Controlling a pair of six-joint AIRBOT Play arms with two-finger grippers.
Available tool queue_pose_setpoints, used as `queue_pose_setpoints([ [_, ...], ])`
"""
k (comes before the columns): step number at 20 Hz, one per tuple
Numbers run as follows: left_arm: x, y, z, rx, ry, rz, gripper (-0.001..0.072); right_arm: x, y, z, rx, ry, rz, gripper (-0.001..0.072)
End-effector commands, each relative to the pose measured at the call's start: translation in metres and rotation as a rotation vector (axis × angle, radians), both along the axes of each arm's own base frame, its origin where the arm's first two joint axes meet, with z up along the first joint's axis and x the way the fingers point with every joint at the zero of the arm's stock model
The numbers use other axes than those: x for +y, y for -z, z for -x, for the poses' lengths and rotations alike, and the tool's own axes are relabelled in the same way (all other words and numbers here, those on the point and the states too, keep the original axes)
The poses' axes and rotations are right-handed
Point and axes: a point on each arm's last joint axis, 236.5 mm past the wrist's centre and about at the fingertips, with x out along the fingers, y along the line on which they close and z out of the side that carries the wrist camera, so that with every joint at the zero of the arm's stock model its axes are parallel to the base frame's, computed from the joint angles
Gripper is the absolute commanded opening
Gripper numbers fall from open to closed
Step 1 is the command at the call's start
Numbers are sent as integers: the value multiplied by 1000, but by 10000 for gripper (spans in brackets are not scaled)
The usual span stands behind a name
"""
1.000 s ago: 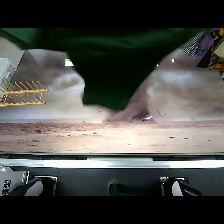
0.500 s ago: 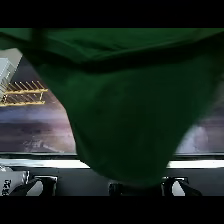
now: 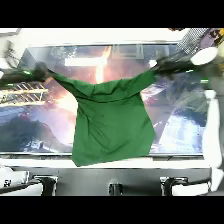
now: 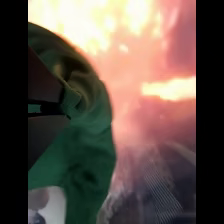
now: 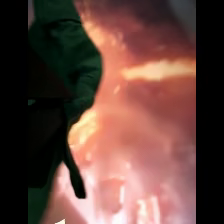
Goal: Fold the clothes and pants, and hang the long-sleeved shirts on hangers.
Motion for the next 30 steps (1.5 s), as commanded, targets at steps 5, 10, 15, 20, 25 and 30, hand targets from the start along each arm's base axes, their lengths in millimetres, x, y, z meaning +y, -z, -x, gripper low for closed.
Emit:
queue_pose_setpoints([
  [5, -12, 129, -24, 200, -23, 11, 20, 73, 147, -19, 256, 32, -190, 168],
  [10, -9, 125, -18, 217, -11, 18, 20, 25, 105, 37, 292, -252, -103, 330],
  [15, -16, 129, 0, 280, 44, 30, 20, -108, 71, 101, 391, -198, 21, 503],
  [20, -18, 130, 5, 298, 59, 34, 20, -123, 110, 194, 511, -69, -22, 503],
  [25, -20, 130, 7, 307, 68, 35, 20, -55, 169, 272, 634, -82, -99, 503],
  [30, -20, 130, 8, 308, 68, 35, 20, -18, 200, 313, 727, -139, -65, 500],
])
